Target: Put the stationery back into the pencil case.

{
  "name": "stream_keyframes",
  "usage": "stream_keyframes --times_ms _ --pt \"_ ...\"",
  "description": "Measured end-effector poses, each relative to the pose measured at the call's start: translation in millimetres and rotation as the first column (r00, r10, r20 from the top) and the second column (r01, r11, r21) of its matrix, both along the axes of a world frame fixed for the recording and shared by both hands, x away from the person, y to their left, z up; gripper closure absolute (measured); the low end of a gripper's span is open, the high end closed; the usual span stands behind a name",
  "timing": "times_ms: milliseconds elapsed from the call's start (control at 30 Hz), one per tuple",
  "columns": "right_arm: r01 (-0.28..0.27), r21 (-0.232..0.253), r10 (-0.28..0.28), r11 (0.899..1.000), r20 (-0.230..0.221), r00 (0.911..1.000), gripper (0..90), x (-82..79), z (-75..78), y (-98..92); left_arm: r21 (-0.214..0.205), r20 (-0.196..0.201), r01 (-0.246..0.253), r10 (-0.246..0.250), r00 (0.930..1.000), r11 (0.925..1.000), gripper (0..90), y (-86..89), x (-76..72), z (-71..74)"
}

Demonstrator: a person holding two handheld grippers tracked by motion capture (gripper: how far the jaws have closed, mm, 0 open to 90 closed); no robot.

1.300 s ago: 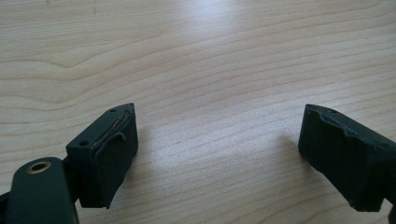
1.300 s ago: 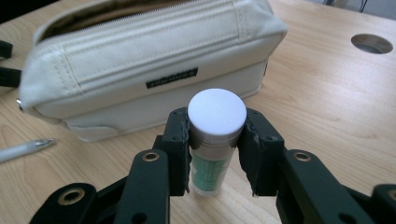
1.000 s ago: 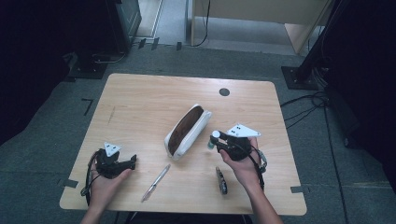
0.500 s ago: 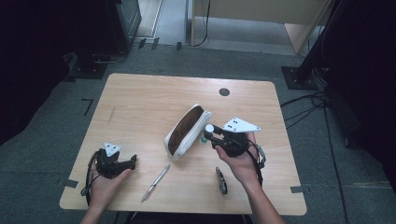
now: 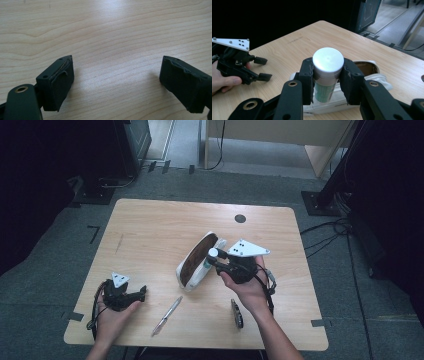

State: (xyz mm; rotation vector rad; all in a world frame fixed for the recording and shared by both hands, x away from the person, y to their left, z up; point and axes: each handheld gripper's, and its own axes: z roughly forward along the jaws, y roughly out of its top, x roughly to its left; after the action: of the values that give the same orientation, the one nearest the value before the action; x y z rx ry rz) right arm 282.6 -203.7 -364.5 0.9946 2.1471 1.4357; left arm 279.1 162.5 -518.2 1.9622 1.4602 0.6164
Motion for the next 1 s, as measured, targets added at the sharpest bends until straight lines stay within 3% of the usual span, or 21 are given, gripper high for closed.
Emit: stream_keyframes --times_ms 400,800,1000 --pt "-0.046 0.006 0.046 0.999 0.005 0.9989 65.5 9.1 -1.9 26.3 -0.003 0.0 0.001 -0.001 1.0 1.0 12.8 -0.2 0.0 -0.1" --pt "-0.054 -0.045 0.053 0.998 -0.027 0.9982 65.4 25.1 -22.0 42.3 -0.003 0.001 0.003 -0.003 1.0 1.0 12.9 -0.3 0.0 -0.1" --pt "-0.053 -0.094 0.047 0.994 -0.06 0.9971 65.3 35.5 -34.5 48.3 -0.002 0.001 0.004 -0.004 1.0 1.0 12.9 -0.3 0.0 -0.1"
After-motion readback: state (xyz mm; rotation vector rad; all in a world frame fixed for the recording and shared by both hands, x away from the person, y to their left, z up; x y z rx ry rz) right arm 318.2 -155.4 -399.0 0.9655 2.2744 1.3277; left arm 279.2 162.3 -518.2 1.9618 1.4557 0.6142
